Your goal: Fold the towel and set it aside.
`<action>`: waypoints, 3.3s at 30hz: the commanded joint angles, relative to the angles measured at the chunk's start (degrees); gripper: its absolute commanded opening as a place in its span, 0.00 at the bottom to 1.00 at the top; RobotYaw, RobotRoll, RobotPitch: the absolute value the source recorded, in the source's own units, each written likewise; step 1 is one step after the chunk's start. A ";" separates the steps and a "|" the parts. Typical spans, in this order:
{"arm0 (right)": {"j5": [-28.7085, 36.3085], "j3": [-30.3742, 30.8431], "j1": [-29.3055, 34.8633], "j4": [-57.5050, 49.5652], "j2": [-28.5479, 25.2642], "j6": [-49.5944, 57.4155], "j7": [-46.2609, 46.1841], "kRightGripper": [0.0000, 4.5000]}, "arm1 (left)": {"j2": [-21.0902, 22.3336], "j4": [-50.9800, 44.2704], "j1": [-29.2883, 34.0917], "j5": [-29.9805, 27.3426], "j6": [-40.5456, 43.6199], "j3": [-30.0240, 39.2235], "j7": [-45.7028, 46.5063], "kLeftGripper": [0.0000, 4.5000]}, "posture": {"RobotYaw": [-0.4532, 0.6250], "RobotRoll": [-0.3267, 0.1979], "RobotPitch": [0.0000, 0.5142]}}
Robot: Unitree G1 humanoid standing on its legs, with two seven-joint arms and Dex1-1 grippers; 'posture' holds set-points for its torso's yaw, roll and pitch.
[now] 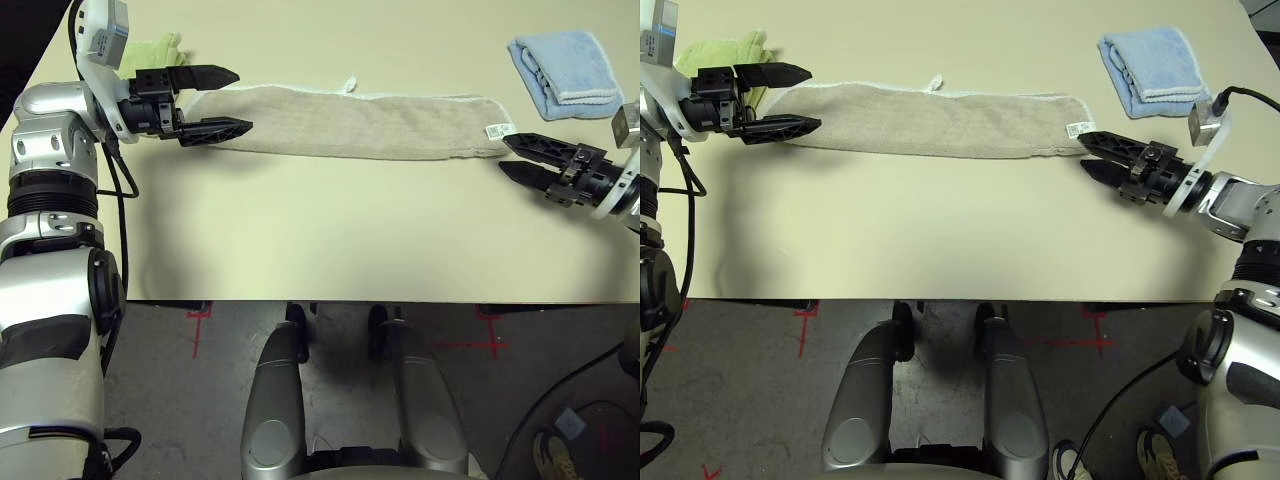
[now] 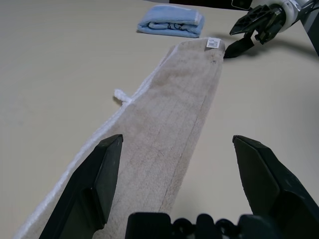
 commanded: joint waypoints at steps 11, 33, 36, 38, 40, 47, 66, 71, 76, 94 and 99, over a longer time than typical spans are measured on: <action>-0.25 -0.86 0.75 3.18 2.64 -8.85 -6.23 0.70 | 1.31 -1.20 1.00 0.24 1.12 0.01 -1.04 1.00 | 0.40 0.62 0.77; 1.51 -2.03 3.92 2.78 -2.84 -15.05 -10.24 0.01 | 0.37 -0.30 0.65 0.59 1.36 -0.50 -1.10 1.00 | 0.37 0.62 0.75; -0.51 -0.14 2.82 5.83 -5.06 -18.31 -8.26 0.01 | 0.18 -0.11 0.66 0.57 1.32 -0.44 -0.90 1.00 | 0.36 0.62 0.74; -1.42 1.18 1.79 7.49 -5.86 -19.47 -6.80 0.01 | 0.04 0.01 0.69 0.58 1.22 -0.43 -0.80 1.00 | 0.36 0.62 0.74; -2.26 2.78 0.67 8.53 -6.29 -20.51 -5.03 0.01 | -0.07 0.04 0.73 0.58 1.17 -0.43 -0.73 1.00 | 0.36 0.62 0.74; -3.88 7.01 -1.09 8.11 -8.10 -22.87 2.68 0.01 | -0.28 -0.26 0.97 0.59 1.06 -0.42 -0.49 1.00 | 0.37 0.62 0.72; -10.97 26.83 -1.03 -11.98 -9.68 -28.91 19.83 0.01 | -0.56 -0.85 1.56 0.81 1.17 -0.85 -0.67 1.00 | 0.38 0.62 0.71; -12.41 29.90 -0.83 -14.13 -7.09 -27.38 18.09 0.01 | -0.08 -1.77 2.13 0.67 1.64 -0.77 -0.88 1.00 | 0.39 0.62 0.72; -12.04 29.68 -2.52 -15.65 -2.44 -23.49 12.69 0.01 | 0.12 -2.35 2.58 0.63 2.01 -0.69 -0.68 1.00 | 0.39 0.62 0.72; -14.39 34.78 -2.48 -21.39 3.13 -23.37 9.28 0.17 | 0.32 -3.90 3.70 0.43 3.38 -0.50 0.35 1.00 | 0.41 0.62 0.73; -19.67 38.51 1.73 -21.38 -0.59 -44.96 22.18 0.58 | -0.20 -3.63 3.78 0.53 3.24 -0.65 0.45 1.00 | 0.39 0.62 0.73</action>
